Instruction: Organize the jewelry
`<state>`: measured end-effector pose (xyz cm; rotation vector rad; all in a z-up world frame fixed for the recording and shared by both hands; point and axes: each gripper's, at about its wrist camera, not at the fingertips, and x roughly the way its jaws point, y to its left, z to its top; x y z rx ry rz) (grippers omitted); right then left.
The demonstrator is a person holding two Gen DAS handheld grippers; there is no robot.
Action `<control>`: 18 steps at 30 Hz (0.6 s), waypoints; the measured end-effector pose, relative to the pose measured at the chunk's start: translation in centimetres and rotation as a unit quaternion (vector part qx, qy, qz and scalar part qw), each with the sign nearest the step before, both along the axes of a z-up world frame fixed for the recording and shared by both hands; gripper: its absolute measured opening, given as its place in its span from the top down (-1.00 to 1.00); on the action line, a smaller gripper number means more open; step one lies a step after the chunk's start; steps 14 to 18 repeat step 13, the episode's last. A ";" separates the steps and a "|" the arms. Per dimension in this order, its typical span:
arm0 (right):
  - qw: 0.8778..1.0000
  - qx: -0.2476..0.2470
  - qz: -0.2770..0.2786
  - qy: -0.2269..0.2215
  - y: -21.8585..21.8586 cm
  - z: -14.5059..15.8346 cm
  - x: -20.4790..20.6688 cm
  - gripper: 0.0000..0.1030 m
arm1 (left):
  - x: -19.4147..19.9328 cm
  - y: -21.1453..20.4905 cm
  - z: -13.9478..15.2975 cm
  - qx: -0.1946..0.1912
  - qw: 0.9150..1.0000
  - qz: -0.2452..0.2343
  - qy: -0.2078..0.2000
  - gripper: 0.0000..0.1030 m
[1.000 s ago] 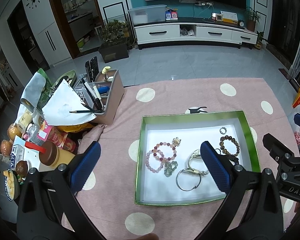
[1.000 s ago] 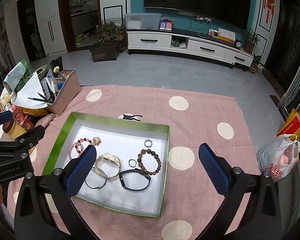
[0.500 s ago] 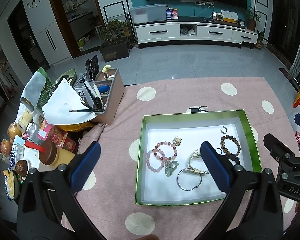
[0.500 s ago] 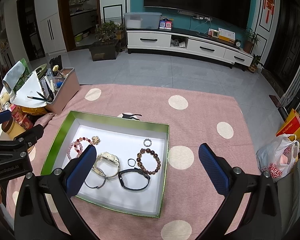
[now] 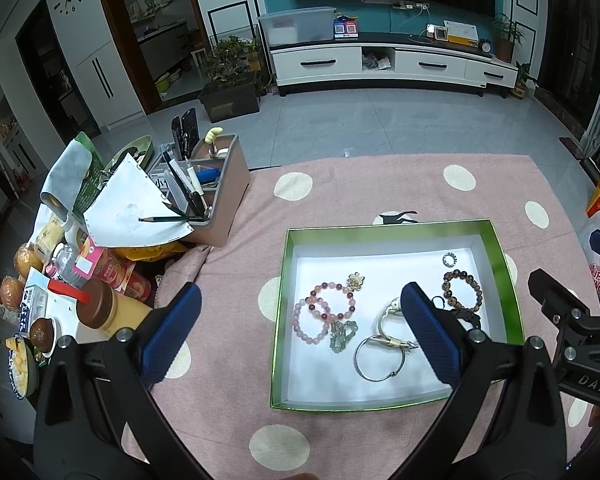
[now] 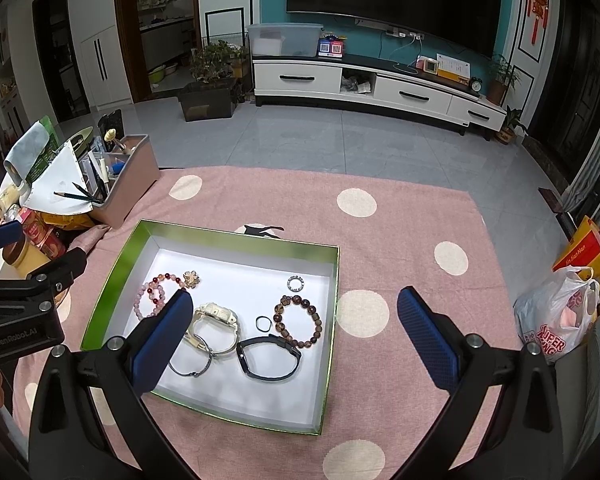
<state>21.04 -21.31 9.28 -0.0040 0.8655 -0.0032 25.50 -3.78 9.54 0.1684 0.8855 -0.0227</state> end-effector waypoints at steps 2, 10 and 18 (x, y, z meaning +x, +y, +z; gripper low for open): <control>1.000 0.000 0.000 0.000 0.0 -0.1 0.0 -0.97 | 0.0 0.1 -0.1 0.000 1.000 0.001 0.001 -0.96; 1.000 0.000 0.000 0.000 0.0 -0.1 0.0 -0.97 | 0.1 0.1 -0.2 0.003 1.000 0.008 0.004 -0.96; 1.000 0.001 0.000 0.000 0.1 -0.1 -0.1 -0.97 | 0.1 0.2 -0.3 0.003 1.000 0.009 0.005 -0.96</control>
